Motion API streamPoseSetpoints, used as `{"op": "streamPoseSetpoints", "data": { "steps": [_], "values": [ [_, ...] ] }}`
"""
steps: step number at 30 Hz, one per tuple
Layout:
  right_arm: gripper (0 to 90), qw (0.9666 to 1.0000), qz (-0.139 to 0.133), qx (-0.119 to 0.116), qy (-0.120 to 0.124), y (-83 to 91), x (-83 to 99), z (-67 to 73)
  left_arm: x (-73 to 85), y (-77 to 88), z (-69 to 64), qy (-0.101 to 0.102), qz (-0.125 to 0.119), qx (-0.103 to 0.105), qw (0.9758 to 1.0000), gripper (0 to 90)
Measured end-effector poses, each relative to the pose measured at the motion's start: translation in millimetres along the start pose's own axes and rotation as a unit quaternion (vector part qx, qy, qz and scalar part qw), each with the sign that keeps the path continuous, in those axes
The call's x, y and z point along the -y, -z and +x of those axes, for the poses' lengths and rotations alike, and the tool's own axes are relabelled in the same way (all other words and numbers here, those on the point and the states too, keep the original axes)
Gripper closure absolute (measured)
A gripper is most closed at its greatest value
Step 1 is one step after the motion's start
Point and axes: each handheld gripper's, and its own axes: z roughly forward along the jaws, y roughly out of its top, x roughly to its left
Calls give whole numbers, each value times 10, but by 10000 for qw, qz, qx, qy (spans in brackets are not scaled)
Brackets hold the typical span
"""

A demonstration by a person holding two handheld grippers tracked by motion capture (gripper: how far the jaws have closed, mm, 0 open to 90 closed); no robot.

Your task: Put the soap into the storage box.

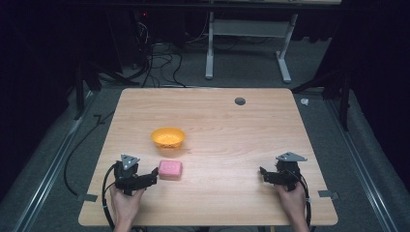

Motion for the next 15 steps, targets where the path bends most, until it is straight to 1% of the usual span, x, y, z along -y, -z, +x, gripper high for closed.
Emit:
{"op": "streamPoseSetpoints", "data": {
  "steps": [3,4,5,6,7,8,11,12,15],
  "values": [
    [167,10000,-1,-1,1,0,0,0,-33,-12,-89,-106,57,13,9999,92],
    [167,10000,-2,-2,7,0,0,-1,-33,-12,-89,-106,57,13,9999,91],
    [167,10000,-1,-5,7,0,0,0,-52,-33,-143,-140,97,42,9998,91],
    [167,10000,-1,-5,7,0,0,0,-52,-33,-143,-140,97,42,9998,89],
    [167,10000,-2,-8,15,0,0,0,-68,-63,-191,-156,164,86,9997,86],
    [167,10000,-2,-10,15,0,0,0,-73,-84,-216,-141,179,99,9997,83],
    [167,10000,-1,-11,16,0,0,0,-81,-127,-255,-133,252,134,9995,72],
    [167,10000,-1,-11,18,0,0,0,-84,-172,-293,-124,327,160,9993,68],
    [167,10000,-1,-11,16,0,0,1,-88,-224,-341,-144,412,145,9989,63]
  ]
}}
